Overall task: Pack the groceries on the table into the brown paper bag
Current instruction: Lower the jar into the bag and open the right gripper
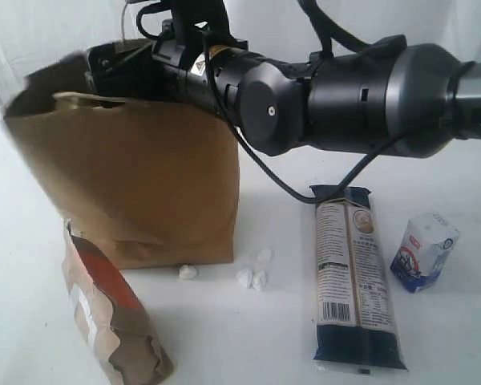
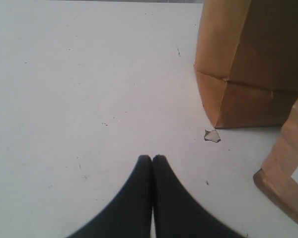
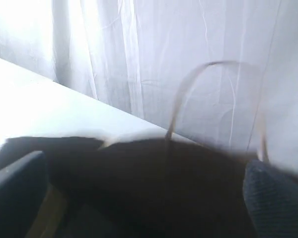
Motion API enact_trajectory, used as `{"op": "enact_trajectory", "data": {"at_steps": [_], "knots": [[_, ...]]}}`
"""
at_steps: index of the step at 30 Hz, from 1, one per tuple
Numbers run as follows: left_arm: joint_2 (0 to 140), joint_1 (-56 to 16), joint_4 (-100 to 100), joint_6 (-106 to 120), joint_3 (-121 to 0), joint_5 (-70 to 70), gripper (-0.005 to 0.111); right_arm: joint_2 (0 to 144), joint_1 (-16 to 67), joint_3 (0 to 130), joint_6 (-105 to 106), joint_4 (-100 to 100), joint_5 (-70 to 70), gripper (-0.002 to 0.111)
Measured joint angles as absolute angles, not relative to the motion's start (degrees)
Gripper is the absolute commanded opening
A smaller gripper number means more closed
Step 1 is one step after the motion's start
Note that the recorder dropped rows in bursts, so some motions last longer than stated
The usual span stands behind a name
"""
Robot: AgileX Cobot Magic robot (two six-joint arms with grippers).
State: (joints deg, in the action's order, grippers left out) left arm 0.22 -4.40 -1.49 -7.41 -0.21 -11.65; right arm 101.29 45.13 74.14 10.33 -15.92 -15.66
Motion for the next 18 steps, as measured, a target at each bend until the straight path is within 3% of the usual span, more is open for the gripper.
{"op": "enact_trajectory", "data": {"at_steps": [18], "knots": [[0.2, -4.4, -1.5, -7.4, -0.2, -11.6, 0.0, 99.1, 45.1, 74.6, 11.5, -15.9, -16.3, 0.105]]}}
